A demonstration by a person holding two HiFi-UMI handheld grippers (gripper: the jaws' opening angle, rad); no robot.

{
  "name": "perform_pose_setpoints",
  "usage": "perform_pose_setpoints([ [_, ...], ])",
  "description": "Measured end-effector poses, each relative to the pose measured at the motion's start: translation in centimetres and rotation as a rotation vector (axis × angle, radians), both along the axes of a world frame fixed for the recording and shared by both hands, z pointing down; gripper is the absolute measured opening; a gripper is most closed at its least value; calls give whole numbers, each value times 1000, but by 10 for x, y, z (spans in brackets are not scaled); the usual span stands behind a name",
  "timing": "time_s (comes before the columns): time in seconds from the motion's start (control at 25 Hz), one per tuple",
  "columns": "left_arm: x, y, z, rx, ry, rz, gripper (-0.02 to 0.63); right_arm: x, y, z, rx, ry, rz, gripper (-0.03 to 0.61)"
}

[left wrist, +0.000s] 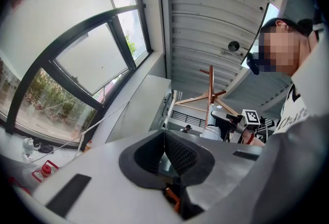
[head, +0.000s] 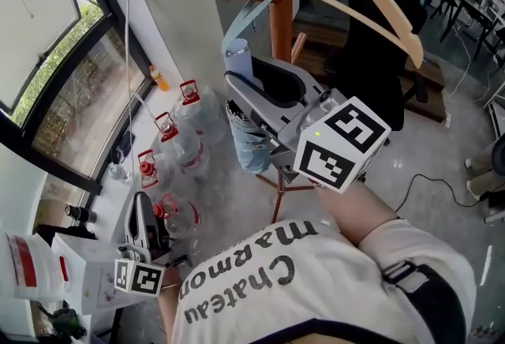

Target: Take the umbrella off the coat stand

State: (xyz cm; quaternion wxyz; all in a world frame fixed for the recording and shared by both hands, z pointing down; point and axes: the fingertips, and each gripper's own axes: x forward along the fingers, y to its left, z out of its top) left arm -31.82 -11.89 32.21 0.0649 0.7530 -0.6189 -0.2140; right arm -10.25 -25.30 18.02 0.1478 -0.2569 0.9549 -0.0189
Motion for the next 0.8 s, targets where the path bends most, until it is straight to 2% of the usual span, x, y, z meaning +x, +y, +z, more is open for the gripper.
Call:
perform_pose_setpoints([
  [0.8,-1,3,-2,9,7,-15,23,-2,14,-13,44,6,-26,153],
])
